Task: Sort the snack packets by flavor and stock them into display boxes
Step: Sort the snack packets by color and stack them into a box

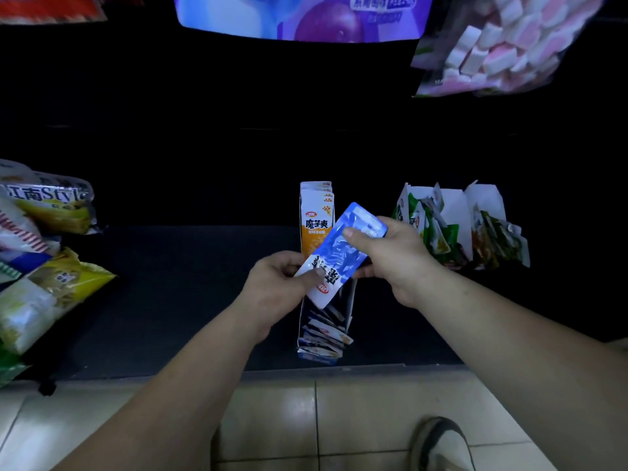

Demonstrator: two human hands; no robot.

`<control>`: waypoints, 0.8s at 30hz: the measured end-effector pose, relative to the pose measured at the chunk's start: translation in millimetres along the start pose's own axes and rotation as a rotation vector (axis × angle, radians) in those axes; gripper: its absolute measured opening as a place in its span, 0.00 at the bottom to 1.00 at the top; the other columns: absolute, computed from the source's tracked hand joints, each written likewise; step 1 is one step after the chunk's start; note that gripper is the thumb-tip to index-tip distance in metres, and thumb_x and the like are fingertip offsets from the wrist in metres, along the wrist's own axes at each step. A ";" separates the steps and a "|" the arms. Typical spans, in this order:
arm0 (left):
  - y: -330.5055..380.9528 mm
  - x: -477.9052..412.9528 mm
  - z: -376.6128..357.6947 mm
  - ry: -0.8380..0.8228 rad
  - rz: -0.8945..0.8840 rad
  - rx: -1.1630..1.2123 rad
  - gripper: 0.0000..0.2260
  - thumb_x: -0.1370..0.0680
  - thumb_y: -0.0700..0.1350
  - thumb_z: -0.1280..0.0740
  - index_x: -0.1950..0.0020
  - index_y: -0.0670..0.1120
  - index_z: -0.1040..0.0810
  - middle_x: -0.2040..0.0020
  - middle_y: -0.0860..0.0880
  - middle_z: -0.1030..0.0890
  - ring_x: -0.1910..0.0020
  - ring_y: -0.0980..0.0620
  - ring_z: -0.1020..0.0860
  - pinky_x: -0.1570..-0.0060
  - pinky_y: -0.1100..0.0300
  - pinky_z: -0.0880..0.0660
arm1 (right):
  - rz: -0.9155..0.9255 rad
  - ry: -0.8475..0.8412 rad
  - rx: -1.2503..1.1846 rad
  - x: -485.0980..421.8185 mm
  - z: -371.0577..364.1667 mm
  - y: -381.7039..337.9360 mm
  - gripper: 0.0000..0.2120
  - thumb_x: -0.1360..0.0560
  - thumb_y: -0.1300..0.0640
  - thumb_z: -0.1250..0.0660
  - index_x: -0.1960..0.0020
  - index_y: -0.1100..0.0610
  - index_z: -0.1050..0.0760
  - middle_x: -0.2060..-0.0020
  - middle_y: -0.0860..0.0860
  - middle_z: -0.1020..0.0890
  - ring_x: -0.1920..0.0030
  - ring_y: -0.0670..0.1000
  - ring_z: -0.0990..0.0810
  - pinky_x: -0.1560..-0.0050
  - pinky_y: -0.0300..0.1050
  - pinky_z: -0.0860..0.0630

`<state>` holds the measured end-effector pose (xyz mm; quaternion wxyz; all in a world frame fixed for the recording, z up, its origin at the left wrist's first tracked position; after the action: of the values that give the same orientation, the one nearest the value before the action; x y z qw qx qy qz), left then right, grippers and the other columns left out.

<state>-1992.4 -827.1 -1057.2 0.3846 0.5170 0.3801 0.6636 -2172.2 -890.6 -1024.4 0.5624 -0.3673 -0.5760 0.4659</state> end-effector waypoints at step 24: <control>26.6 7.2 17.6 0.126 -0.028 0.145 0.07 0.15 0.43 0.36 0.43 0.45 0.19 0.51 0.44 0.13 0.58 0.52 0.19 0.63 0.62 0.24 | 0.095 -0.086 0.183 10.9 11.0 -13.2 0.10 0.20 0.63 0.30 0.43 0.50 0.22 0.56 0.48 0.12 0.58 0.46 0.12 0.67 0.41 0.19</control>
<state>-1979.5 -829.8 -1027.2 0.3307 0.4954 0.4576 0.6602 -2182.9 -885.5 -1007.8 0.5458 -0.3209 -0.5366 0.5579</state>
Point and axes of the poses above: each hand's wrist, its own x-axis away from the middle knuckle, its own z-axis out of the back of the hand, y = z × x, the point moved 6 cm from there along -x, towards the middle knuckle
